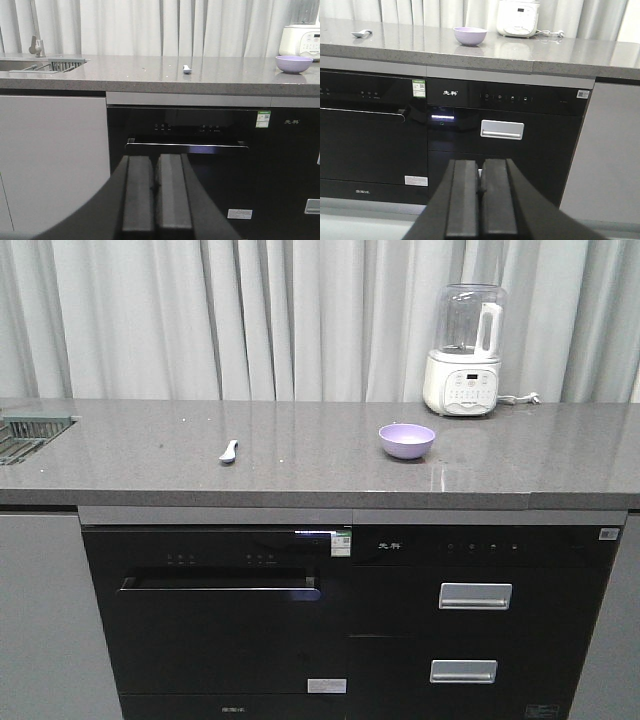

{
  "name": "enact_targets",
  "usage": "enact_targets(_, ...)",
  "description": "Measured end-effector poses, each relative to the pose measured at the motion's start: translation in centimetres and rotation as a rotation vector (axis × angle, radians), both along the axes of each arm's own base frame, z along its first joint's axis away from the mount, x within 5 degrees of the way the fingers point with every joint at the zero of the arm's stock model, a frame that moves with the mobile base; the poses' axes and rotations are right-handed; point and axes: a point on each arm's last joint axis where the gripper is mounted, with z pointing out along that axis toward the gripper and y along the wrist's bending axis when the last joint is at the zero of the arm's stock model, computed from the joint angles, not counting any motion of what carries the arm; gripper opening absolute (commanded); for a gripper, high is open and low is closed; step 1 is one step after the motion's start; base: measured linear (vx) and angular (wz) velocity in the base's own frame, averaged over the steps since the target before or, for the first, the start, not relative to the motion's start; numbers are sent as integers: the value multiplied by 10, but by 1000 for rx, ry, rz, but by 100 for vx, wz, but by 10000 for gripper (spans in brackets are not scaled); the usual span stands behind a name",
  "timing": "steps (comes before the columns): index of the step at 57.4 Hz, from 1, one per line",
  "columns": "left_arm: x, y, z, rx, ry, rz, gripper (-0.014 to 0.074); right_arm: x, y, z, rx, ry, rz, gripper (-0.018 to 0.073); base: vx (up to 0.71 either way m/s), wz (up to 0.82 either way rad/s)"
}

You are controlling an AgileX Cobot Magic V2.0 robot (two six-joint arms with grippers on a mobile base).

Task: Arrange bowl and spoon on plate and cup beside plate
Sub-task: 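Drive the base toward the counter with the lilac bowl and white spoon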

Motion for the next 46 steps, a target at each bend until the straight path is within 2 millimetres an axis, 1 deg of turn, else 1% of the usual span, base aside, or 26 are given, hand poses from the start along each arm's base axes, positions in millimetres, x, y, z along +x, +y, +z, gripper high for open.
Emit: enact_targets(46,0,0,0,0,0,0,-6,0,0,0,0,0,0,-9,0,0)
